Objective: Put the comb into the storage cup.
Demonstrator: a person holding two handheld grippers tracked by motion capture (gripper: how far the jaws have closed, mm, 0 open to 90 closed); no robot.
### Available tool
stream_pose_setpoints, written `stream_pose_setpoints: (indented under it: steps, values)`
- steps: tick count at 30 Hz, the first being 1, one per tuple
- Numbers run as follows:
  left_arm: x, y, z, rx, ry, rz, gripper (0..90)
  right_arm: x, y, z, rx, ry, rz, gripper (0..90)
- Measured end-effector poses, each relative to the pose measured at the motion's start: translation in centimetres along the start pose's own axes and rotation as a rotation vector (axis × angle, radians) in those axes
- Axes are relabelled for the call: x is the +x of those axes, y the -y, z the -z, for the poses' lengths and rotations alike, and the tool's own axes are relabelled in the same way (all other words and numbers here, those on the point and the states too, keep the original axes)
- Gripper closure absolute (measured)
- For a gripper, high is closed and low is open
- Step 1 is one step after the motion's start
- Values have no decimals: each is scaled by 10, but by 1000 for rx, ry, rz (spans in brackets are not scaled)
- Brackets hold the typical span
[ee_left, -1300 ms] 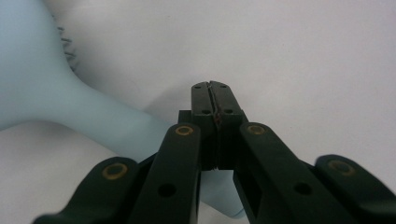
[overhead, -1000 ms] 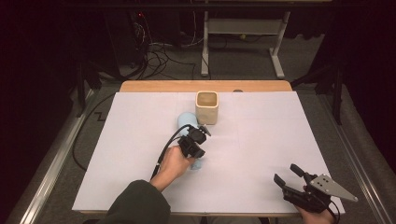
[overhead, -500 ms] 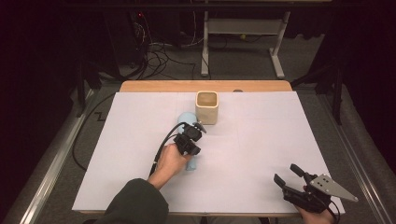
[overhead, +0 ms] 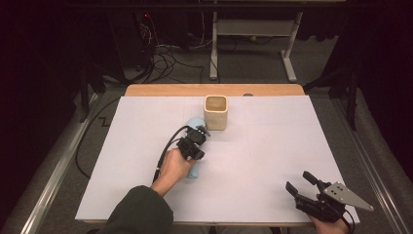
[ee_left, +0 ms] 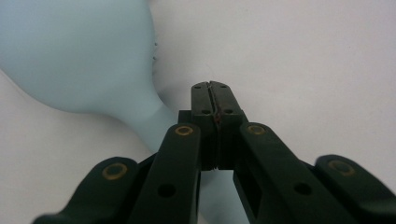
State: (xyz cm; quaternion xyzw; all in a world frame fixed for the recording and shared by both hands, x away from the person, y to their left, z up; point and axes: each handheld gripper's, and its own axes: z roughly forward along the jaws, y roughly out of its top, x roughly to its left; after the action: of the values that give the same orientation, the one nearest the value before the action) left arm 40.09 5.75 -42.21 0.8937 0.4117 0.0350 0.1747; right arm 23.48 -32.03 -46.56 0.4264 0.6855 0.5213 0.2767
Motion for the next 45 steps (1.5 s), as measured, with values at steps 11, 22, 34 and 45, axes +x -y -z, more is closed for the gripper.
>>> stream_pose_setpoints:
  steps: [11,22,34,45]
  values:
    - [6,6,3,0,-17,8,894,0,0,0,-2,-1,1,262]
    - [12,14,8,8,-32,17,894,0,0,0,-2,1,1,262]
    - [18,24,14,1,-45,21,894,0,0,0,-2,1,0,261]
    - [23,33,18,9,-66,28,894,0,0,0,-2,2,0,261]
